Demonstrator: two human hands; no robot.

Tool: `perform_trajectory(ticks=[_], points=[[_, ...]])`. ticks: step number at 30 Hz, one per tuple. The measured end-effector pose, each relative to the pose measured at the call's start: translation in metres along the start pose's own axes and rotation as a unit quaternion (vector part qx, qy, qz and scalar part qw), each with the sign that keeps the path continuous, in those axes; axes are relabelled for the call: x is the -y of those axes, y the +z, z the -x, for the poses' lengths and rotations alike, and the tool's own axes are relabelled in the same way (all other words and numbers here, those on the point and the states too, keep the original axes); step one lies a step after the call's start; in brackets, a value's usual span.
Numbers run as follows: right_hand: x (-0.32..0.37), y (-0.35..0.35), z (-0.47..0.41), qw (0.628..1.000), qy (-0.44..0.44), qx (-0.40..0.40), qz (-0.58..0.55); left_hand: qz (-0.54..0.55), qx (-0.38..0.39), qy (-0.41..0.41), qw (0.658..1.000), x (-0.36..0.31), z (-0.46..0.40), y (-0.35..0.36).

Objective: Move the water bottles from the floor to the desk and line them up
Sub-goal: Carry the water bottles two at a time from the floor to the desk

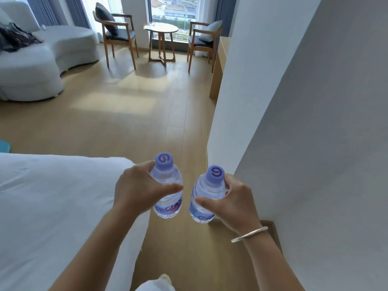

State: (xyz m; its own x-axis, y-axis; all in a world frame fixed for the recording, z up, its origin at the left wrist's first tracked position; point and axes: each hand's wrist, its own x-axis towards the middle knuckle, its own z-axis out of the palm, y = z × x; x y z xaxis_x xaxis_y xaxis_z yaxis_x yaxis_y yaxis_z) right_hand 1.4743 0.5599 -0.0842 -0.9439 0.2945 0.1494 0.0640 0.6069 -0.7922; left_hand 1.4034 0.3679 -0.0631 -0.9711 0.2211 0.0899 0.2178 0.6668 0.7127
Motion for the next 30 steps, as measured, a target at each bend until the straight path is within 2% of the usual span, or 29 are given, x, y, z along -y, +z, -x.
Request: perform_trajectory(ticks=[10, 21, 30], points=[[-0.008, 0.047, -0.208, 1.000, -0.001, -0.010, 0.003, -0.003, 0.004, 0.005, 1.000, 0.028, -0.217, 0.005], [-0.037, 0.073, -0.470, 1.000, 0.003, -0.005, 0.020, -0.009, 0.033, -0.070, 0.997, 0.030, -0.478, 0.042], [-0.059, 0.087, -0.651, 0.999, 0.038, -0.031, 0.022, 0.024, 0.060, -0.071, 0.995, 0.028, -0.669, 0.061]])
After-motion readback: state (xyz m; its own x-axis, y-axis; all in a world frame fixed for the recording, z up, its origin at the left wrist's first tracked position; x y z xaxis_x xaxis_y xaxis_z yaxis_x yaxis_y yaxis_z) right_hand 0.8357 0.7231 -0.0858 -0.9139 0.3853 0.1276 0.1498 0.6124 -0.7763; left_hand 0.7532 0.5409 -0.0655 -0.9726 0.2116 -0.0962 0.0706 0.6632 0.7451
